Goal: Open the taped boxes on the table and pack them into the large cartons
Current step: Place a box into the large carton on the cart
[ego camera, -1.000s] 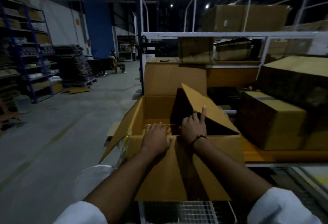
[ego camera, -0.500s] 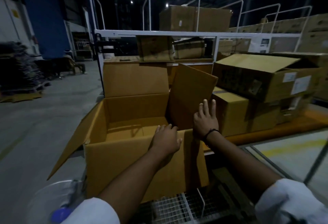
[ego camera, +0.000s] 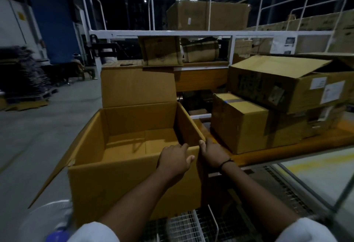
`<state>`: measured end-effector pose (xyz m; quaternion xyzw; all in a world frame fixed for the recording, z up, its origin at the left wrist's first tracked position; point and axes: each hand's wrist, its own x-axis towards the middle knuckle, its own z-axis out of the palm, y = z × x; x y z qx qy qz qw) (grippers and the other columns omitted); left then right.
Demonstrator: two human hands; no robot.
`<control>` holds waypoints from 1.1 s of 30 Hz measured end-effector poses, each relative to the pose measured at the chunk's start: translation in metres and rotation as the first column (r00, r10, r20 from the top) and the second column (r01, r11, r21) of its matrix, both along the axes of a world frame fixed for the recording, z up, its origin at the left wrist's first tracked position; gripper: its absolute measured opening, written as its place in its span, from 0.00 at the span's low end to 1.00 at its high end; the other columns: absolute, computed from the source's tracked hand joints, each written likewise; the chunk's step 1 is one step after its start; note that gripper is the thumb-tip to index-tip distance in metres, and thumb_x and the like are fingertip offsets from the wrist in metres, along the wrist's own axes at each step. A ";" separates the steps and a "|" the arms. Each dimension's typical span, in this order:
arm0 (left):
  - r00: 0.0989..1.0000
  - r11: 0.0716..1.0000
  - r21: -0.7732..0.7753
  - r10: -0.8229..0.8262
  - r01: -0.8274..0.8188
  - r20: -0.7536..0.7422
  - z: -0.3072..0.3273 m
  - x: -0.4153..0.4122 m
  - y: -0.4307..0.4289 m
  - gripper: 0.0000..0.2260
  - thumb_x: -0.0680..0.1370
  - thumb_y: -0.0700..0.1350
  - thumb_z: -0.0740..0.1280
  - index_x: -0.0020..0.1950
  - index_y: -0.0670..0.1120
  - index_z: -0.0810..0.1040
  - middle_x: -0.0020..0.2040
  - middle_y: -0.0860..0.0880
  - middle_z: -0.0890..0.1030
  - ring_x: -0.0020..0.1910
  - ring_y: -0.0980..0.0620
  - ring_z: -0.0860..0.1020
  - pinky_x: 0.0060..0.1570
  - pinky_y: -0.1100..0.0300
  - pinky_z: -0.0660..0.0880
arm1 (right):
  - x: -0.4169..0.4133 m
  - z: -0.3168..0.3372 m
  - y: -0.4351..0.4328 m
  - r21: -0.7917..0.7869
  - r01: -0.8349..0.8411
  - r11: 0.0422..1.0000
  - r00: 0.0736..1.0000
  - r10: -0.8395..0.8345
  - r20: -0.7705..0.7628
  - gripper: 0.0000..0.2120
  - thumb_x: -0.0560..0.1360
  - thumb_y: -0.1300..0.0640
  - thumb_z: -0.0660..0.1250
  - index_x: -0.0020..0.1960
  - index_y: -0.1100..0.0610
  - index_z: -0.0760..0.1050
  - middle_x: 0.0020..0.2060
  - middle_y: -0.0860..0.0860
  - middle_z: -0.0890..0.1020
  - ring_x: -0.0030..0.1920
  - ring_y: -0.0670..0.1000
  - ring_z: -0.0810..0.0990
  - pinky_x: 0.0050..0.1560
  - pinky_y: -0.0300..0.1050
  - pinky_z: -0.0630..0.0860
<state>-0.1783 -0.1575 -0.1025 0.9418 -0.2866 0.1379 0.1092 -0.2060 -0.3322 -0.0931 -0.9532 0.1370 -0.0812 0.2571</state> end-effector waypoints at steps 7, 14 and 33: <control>0.994 0.998 0.033 0.053 -0.057 0.099 -0.005 0.001 0.040 0.28 0.79 0.73 0.52 0.64 0.55 0.75 0.52 0.53 0.81 0.47 0.53 0.78 0.45 0.55 0.76 | 0.004 0.002 0.037 -0.359 -0.049 0.932 0.998 0.062 0.027 0.23 0.85 0.42 0.48 0.73 0.53 0.65 0.74 0.62 0.66 0.72 0.62 0.66 0.72 0.61 0.64; 0.984 0.989 0.024 0.142 -0.146 0.108 -0.015 -0.002 0.116 0.32 0.79 0.74 0.50 0.70 0.53 0.72 0.62 0.50 0.79 0.60 0.48 0.75 0.62 0.49 0.70 | -0.005 -0.015 0.108 -0.469 -0.205 0.859 0.967 0.251 0.037 0.26 0.84 0.39 0.45 0.75 0.50 0.63 0.79 0.57 0.60 0.80 0.61 0.52 0.75 0.73 0.40; 0.909 0.908 0.105 0.389 -0.406 0.147 -0.035 -0.011 0.172 0.37 0.77 0.73 0.55 0.78 0.50 0.63 0.73 0.42 0.68 0.77 0.40 0.60 0.79 0.39 0.47 | -0.010 -0.029 0.163 -0.585 -0.302 0.752 0.891 0.441 0.107 0.27 0.81 0.45 0.62 0.76 0.51 0.59 0.70 0.56 0.70 0.73 0.60 0.65 0.70 0.79 0.51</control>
